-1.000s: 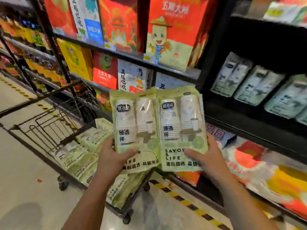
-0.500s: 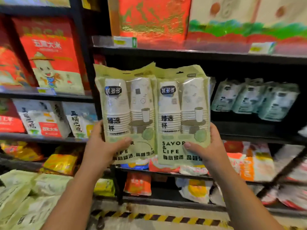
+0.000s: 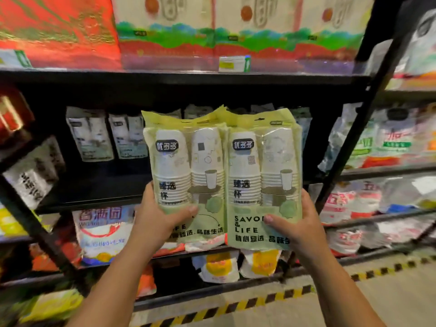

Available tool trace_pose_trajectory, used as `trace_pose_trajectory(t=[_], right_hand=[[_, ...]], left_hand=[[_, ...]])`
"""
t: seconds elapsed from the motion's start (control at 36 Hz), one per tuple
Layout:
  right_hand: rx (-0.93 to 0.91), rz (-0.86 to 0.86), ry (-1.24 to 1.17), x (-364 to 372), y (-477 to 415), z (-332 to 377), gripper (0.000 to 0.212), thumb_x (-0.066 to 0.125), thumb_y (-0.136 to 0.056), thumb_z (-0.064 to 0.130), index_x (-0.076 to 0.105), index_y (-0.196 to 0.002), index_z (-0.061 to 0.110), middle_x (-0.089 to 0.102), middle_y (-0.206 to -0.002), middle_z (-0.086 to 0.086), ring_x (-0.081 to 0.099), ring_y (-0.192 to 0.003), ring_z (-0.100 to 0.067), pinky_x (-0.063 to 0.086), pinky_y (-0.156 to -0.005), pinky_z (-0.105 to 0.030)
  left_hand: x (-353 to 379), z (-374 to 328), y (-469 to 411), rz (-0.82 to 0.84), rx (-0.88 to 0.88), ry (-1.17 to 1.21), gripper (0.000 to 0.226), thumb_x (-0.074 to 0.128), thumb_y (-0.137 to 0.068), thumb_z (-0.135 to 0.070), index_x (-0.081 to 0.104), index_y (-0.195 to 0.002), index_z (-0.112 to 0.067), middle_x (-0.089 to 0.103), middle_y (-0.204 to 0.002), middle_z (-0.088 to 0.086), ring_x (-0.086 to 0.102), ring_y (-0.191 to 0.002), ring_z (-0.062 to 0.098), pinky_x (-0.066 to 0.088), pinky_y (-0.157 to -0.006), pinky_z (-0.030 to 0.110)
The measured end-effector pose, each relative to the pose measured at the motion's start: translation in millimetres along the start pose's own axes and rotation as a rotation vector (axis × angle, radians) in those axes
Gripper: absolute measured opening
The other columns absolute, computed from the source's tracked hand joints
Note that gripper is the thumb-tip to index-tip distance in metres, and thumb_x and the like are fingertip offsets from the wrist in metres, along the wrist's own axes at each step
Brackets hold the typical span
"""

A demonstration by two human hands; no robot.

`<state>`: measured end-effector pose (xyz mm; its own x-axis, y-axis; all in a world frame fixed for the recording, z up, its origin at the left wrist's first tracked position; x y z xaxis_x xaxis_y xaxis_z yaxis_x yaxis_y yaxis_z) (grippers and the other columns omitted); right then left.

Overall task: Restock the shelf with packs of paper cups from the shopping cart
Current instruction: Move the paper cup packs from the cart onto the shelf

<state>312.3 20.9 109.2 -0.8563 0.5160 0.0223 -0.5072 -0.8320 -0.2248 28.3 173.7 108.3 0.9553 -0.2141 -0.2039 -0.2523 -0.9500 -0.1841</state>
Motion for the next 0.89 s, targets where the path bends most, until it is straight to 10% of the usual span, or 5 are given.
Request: trace_pose_trajectory(t=[0.5,0.81,0.89], right_hand=[[0.013,-0.299,0.267,-89,-109,-59,0.081,0.09,-0.05,0.049,0.062,-0.126,0.048,0.07,-0.124,0.007,0.068,-0.11,-0.015,0.058,-0.092,-0.048],[0.069,-0.291,0.358,-83,-219,-101,0.076,0.089,-0.075,0.026,0.052,-0.14,0.042,0.069,-0.127,0.01,0.067,-0.114,-0.014,0.058,-0.092,-0.047],[0.092,-0.284,0.375,-80,-240,-117,0.077,0.088,-0.074,0.022,0.051,-0.141,0.035,0.069,-0.124,0.014,0.068,-0.109,-0.004,0.059,-0.088,-0.029]], left_hand=[[140,36,-159,0.236,0.061,-0.138,0.087,0.095,-0.051,-0.051,0.052,-0.125,-0.037,0.072,-0.108,-0.018,0.068,-0.094,-0.004,0.049,-0.068,0.018],[184,64,-278,0.248,0.105,-0.163,0.085,0.097,-0.053,-0.046,0.053,-0.125,-0.032,0.068,-0.114,-0.017,0.063,-0.102,0.004,0.046,-0.073,0.019],[187,69,-300,0.226,0.102,-0.204,0.082,0.098,-0.054,-0.04,0.054,-0.122,-0.029,0.067,-0.111,-0.016,0.063,-0.1,0.008,0.045,-0.072,0.017]])
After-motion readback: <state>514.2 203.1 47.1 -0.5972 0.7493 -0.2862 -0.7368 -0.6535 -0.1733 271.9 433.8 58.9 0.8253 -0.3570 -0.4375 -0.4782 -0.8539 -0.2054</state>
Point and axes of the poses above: each hand's wrist, its own y-axis away from the middle knuckle, its own x-axis out of the palm, z = x × y, the point moved 9 cm from there along -y, towards the middle knuckle
